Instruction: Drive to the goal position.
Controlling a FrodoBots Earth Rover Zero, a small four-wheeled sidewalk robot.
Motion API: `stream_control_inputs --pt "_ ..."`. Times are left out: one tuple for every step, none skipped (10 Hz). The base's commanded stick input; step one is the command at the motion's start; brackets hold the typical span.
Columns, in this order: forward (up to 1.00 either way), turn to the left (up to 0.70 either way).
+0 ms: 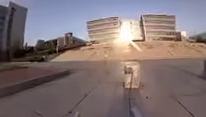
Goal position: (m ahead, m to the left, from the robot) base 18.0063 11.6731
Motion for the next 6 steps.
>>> stream_control_inputs --pt "0.7 0.14" --pt "0.7 0.14" --pt "0.7 0.14" --pt "0.7 0.14" --pt "0.7 0.14" --pt "0.7 0.14"
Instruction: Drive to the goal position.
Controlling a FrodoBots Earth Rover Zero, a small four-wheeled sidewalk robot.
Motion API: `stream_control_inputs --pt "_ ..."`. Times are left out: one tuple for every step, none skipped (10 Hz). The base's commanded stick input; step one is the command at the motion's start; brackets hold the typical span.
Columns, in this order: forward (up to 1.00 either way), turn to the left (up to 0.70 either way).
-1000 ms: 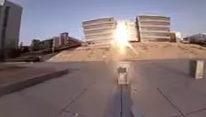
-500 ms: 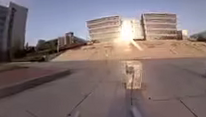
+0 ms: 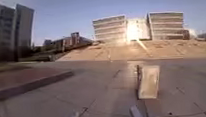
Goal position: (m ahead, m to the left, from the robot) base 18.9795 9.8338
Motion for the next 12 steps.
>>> stream_control_inputs --pt "0.7 0.14" --pt "0.7 0.14" --pt "0.7 0.14" --pt "0.7 0.14" --pt "0.7 0.14" --pt "0.7 0.14" --pt "0.7 0.14" --pt "0.7 0.14" --pt "0.7 0.1" --pt "0.7 0.0" --pt "0.7 0.0" --pt "0.7 -0.11"
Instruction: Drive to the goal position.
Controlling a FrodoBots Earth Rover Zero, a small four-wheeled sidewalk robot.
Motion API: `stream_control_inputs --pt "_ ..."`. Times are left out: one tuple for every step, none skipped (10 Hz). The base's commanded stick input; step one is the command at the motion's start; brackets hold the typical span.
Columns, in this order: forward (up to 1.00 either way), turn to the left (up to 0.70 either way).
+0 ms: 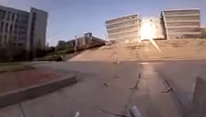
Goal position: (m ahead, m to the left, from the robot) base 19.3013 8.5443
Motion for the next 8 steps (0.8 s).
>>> stream_control_inputs --pt "0.7 -0.14" --pt "0.7 -0.14" --pt "0.7 -0.14" --pt "0.7 -0.14" --pt "0.7 -0.14" --pt "0.7 -0.14" --pt "0.7 -0.14" --pt "0.7 -0.14"
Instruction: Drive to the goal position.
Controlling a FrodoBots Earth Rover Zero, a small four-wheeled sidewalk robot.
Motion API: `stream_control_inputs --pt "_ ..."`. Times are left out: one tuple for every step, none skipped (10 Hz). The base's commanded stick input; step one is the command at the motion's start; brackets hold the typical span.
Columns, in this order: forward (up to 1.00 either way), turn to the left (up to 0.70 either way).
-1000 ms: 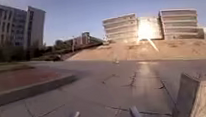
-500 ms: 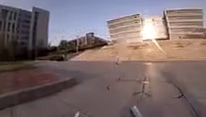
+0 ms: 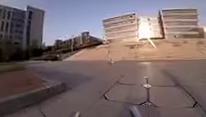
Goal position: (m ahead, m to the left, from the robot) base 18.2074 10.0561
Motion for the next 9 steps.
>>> stream_control_inputs --pt "0.7 -0.14" --pt "0.7 -0.14" --pt "0.7 -0.11" --pt "0.7 -0.05" --pt "0.7 0.0" --pt "0.7 0.0" --pt "0.7 0.06" --pt "0.7 0.14" --pt "0.7 0.14"
